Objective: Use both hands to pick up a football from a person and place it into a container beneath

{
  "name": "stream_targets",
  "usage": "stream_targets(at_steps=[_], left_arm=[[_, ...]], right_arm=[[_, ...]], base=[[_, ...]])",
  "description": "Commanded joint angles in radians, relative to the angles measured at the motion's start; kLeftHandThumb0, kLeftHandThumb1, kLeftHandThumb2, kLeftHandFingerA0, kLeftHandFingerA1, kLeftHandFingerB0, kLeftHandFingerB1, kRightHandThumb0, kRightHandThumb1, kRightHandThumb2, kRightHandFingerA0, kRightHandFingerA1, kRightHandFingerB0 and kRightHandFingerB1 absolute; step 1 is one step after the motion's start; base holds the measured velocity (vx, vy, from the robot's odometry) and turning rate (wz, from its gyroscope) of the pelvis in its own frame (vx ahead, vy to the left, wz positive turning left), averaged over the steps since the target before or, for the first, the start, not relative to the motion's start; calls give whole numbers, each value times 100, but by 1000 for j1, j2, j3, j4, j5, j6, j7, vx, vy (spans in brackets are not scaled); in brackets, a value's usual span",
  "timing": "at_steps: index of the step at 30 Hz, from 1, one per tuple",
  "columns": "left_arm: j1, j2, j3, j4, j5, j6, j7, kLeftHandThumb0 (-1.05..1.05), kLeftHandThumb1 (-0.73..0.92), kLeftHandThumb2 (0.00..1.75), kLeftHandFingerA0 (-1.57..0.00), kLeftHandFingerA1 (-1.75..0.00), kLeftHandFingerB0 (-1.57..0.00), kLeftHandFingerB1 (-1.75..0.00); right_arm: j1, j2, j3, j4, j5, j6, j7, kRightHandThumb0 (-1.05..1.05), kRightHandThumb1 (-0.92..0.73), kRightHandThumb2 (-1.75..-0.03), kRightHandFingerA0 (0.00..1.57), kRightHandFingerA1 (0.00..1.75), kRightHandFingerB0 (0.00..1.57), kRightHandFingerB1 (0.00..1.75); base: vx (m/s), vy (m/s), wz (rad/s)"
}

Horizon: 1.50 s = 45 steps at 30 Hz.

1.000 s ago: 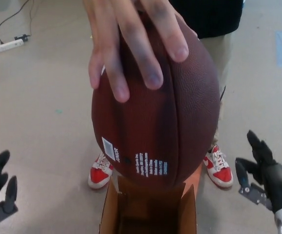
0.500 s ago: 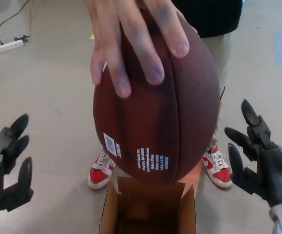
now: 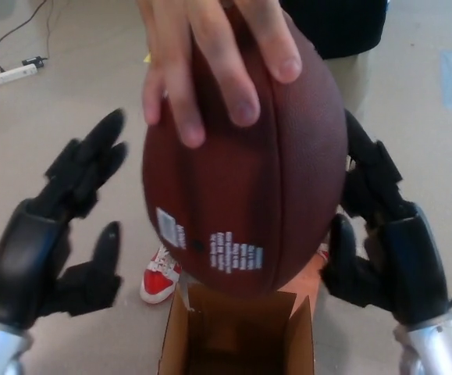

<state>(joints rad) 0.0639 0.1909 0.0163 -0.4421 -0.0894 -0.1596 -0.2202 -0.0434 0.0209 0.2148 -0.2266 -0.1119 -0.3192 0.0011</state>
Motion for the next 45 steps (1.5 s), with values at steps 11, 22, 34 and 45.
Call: stream_targets(at_steps=[11, 22, 34, 45], left_arm=[[-184, -116, -261, -239, 183, 304, 111, -78, 92, 70, 0, -16, -1, -21], [-202, -192, -274, 18, 190, 223, 210, -77, 80, 113, 0, -19, -8, -23], [-359, -211, -176, 497, 94, 138, 169, -79, 80, 109, -2, -21, -11, -28], [-544, -222, -130, 754, 98, 133, 183, -82, 82, 110, -6, -18, -7, -23]], right_arm=[[-40, 98, 197, -200, -10, 134, 17, -86, -83, -112, 0, 12, 0, 12], [-85, 162, 170, 38, -5, 119, -79, -76, -83, -114, 0, 17, 0, 17], [-249, 156, 27, 453, 125, 85, -33, -74, -84, -113, 0, 17, 4, 22], [-439, 152, -73, 707, 162, 41, -3, -66, -92, -83, 0, 3, 0, 15]], base=[[0, 0, 0], [0, 0, 0], [0, 0, 0], [0, 0, 0]])
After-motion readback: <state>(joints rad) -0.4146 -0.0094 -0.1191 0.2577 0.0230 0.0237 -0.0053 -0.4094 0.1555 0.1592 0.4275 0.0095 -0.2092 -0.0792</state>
